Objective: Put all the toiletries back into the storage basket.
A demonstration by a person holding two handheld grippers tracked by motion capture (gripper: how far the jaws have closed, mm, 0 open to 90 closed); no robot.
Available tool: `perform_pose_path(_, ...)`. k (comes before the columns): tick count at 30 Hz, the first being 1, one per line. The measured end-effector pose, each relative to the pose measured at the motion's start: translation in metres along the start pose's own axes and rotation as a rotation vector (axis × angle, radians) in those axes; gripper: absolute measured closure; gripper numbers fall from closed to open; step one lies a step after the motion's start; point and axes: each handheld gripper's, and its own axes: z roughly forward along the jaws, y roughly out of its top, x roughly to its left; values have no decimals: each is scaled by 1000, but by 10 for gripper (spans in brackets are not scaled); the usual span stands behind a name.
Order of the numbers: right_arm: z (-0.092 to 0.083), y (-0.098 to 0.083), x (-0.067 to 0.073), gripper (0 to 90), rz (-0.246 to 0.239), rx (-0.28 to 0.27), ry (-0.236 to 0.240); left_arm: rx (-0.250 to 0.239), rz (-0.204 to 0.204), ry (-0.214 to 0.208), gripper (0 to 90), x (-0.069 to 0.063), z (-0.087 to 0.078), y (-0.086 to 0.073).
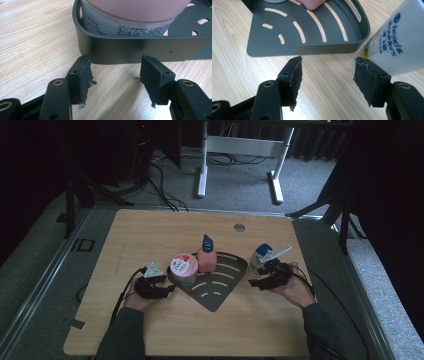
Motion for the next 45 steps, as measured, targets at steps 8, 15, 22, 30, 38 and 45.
perform_pose_path(8, -6, -5, -8, 382, 18, 3, -19, 0, 1, -1, 421, 0, 0, 0)
perform_pose_path(15, -10, -6, -15, 382, 36, 13, -36, 2, 2, -1, 420, 0, 0, 0)
perform_pose_path(22, -10, -6, -20, 382, 47, 30, -49, 1, 1, -3, 419, 0, 0, 1)
perform_pose_path(30, -11, -4, -27, 376, 66, 29, -60, 1, 2, -4, 419, 0, 1, 1)
perform_pose_path(38, -10, -1, -33, 373, 74, 47, -87, 1, 2, -4, 419, 0, 1, 1)
perform_pose_path(45, -6, 5, -39, 373, 82, 60, -96, 1, 2, -4, 419, 0, 1, 1)
